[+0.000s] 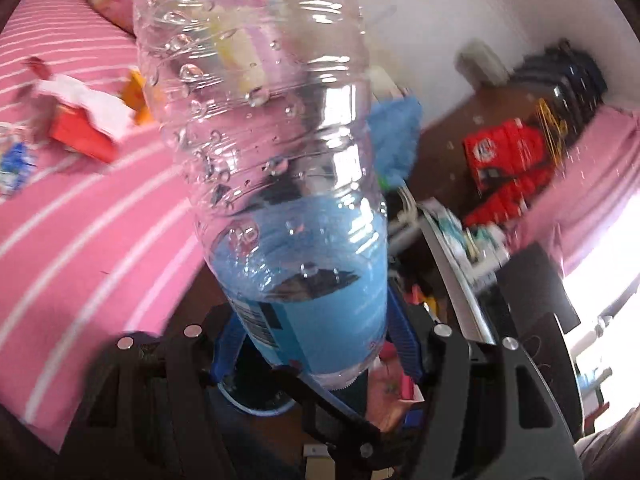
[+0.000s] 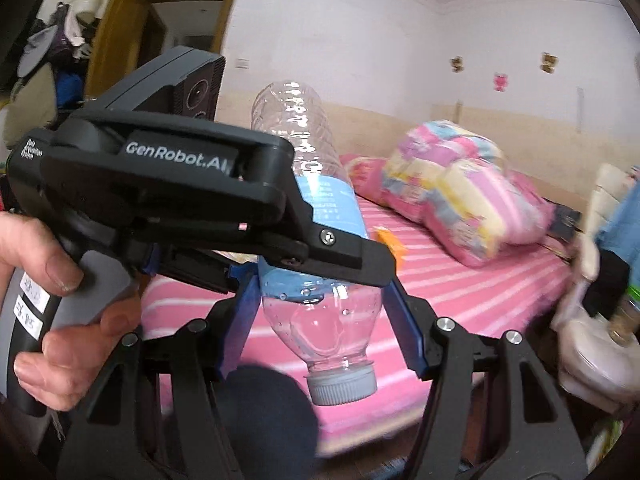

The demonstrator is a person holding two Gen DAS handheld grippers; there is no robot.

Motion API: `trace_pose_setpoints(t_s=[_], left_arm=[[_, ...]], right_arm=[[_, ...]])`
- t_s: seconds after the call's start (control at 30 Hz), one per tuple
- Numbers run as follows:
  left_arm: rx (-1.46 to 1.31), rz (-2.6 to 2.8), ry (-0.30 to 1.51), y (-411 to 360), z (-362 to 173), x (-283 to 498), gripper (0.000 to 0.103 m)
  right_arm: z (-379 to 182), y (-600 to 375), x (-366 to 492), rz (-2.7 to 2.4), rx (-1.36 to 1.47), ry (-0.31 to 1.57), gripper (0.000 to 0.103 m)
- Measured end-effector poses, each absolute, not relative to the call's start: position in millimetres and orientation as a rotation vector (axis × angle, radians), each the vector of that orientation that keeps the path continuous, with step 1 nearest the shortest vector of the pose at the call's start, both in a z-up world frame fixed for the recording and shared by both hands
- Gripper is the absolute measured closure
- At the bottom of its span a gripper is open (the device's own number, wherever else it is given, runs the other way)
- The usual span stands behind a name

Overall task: Collect trash
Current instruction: 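Lift the bottle with the right tool and carry it over the floor bin, then open the right tool to drop the bottle into the bin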

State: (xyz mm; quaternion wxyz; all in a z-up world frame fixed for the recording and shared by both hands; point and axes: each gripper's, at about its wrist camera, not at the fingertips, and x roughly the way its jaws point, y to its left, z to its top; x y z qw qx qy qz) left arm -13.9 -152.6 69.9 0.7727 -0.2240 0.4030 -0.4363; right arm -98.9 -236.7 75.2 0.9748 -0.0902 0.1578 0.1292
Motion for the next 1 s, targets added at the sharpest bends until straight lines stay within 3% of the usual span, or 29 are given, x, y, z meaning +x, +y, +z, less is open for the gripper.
trace_pose_setpoints(t_s=[0.4, 0.7, 1.0], left_arm=[[-0.255, -1.133, 1.196, -302.0, -31.8, -24.1, 0.041], [-0.122, -1.160, 1.428, -369.9, -121.5, 0.3, 0.041], [-0.003, -1.184, 1.548, -414.3, -172.7, 3.5, 0.040]], right_arm=[[-7.4, -352.9, -154.2, 0.020, -0.040, 0.510, 0.040], [-77.6, -408.3, -158.8, -0.082, 0.169, 0.645, 0.040], [-135.4, -447.1, -147.3, -0.144, 0.299, 0.749, 0.040]])
